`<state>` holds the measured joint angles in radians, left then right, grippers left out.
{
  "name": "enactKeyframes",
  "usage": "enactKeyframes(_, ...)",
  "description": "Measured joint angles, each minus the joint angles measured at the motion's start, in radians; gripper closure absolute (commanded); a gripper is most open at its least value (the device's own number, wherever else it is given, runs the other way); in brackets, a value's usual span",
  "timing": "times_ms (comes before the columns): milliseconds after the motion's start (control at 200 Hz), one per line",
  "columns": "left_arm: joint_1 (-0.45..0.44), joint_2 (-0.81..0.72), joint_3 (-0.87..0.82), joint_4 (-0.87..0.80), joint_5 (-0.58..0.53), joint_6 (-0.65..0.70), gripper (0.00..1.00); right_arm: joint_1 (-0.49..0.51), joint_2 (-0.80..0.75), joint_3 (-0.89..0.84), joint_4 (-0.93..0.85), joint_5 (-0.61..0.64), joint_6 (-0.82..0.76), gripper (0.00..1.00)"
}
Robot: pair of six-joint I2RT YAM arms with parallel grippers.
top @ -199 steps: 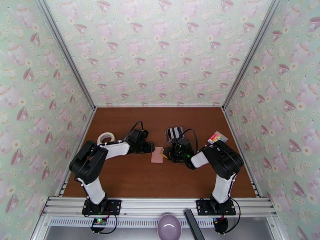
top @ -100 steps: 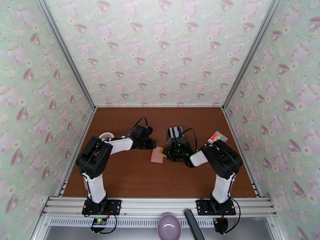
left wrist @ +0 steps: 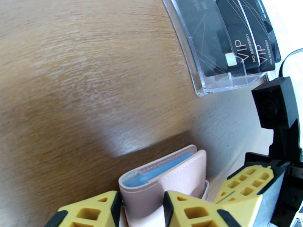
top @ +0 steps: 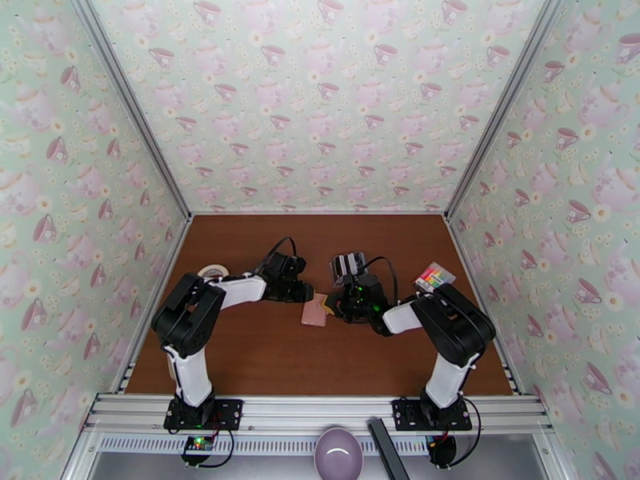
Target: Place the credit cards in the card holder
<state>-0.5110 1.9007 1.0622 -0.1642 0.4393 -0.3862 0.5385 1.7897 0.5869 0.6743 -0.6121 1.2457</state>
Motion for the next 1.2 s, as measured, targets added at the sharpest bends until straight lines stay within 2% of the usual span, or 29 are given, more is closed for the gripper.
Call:
enactKeyframes(456,-0.003,0.057,0.085,-0.079,0.018,0.077,0.69,0.001,-0.023,0.003,-0.104,0.062,-0.017,0.96)
enactKeyframes(1202,-0.032,0.072,0.114,-0.094,0.017,0.079,0.65,0.019,-0.001,0.052,-0.171,0.068,-0.046,0.96)
